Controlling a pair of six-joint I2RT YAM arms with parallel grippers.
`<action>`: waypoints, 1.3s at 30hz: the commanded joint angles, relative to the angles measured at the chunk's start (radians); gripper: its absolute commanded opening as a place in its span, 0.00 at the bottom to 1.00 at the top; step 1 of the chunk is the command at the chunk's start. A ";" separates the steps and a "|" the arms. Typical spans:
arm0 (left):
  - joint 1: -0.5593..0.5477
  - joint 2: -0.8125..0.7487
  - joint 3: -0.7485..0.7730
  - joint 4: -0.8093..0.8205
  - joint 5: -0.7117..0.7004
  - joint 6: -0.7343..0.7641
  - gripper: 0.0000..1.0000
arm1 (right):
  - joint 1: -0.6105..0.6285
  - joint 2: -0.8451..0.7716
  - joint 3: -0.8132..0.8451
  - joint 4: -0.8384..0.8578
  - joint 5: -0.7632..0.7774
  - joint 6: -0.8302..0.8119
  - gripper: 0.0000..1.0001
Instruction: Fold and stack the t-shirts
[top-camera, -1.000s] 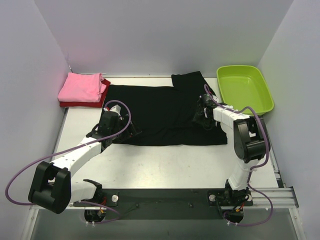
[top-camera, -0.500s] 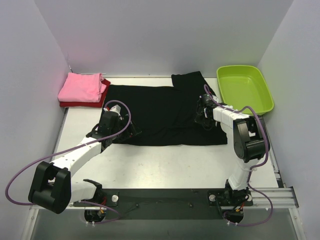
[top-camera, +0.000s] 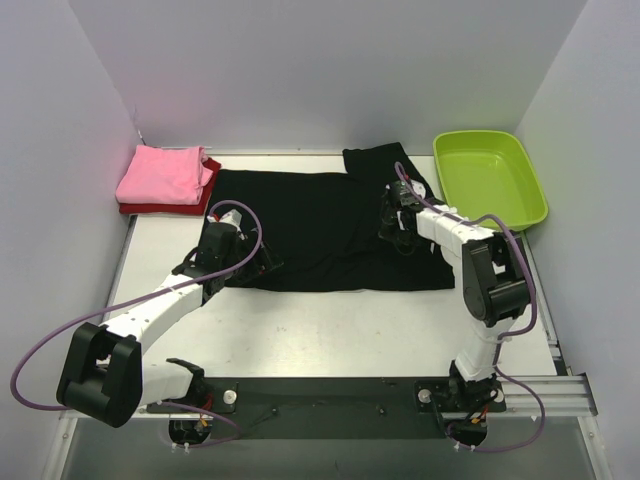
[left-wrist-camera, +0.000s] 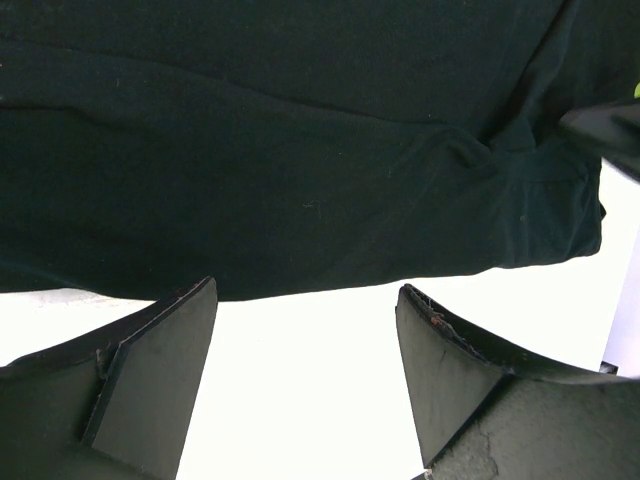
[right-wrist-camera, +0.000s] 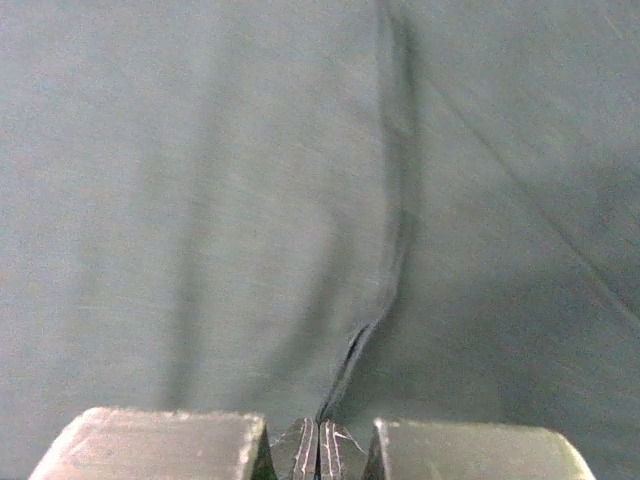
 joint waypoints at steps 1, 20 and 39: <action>0.007 0.000 0.014 0.043 0.006 0.007 0.82 | 0.043 -0.013 0.144 -0.052 0.034 -0.015 0.00; 0.017 -0.012 0.014 0.011 -0.006 0.027 0.82 | 0.095 0.133 0.301 0.056 0.035 -0.015 0.94; 0.066 0.201 0.254 -0.290 -0.274 0.087 0.82 | 0.104 -0.305 -0.158 -0.072 0.212 -0.089 0.99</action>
